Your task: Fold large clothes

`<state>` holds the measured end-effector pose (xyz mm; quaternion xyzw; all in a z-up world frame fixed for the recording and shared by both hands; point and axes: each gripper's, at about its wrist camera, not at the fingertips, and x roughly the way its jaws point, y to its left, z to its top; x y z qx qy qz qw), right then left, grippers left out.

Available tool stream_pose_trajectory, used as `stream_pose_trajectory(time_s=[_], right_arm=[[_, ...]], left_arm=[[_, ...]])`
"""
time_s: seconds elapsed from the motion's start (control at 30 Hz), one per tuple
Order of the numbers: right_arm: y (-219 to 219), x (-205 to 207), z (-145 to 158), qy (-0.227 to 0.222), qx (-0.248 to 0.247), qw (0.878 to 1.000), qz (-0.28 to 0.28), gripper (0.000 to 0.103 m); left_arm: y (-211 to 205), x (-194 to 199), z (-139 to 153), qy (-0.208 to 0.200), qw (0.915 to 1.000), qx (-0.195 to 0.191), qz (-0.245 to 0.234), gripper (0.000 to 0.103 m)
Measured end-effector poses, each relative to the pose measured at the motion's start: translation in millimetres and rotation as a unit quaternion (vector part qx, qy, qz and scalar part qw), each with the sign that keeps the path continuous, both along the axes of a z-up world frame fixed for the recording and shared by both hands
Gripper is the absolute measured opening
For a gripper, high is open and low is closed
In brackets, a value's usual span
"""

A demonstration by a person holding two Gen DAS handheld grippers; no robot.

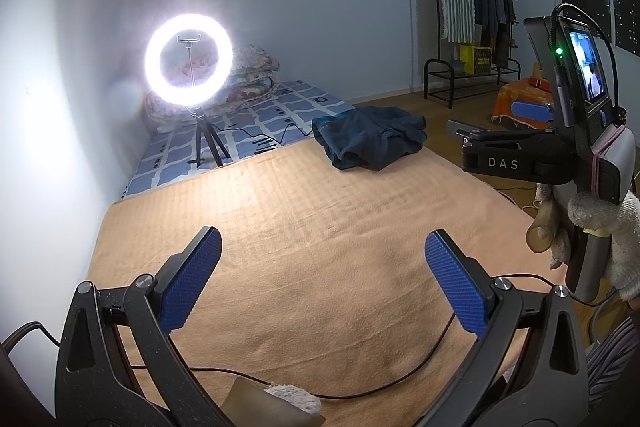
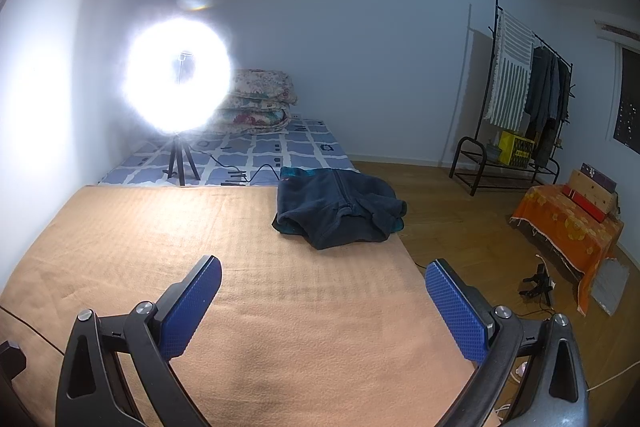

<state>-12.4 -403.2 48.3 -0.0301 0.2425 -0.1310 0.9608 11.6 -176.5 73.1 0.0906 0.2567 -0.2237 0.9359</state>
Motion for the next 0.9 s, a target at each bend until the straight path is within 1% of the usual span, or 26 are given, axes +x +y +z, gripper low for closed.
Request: stream_pose_trajectory(time_s=[0.57, 0.73, 0.9], right_arm=[[-3.8, -1.5, -1.2, 0.001, 0.000, 1.000, -0.002, 0.103], [-7.8, -3.6, -1.9, 0.003, -0.003, 1.000, -0.003, 0.103], [-10.1, -4.7, -1.5, 0.003, -0.002, 1.000, -0.003, 0.103]], left_arm=[[-1.3, -0.5, 1.6, -0.003, 1.0000, 0.003, 0.006, 0.103], [-2.2, -2.9, 1.6, -0.007, 0.9998, 0.005, 0.020, 0.103], [-0.2, -1.4, 1.0, -0.002, 0.9995, 0.000, 0.030, 0.103]])
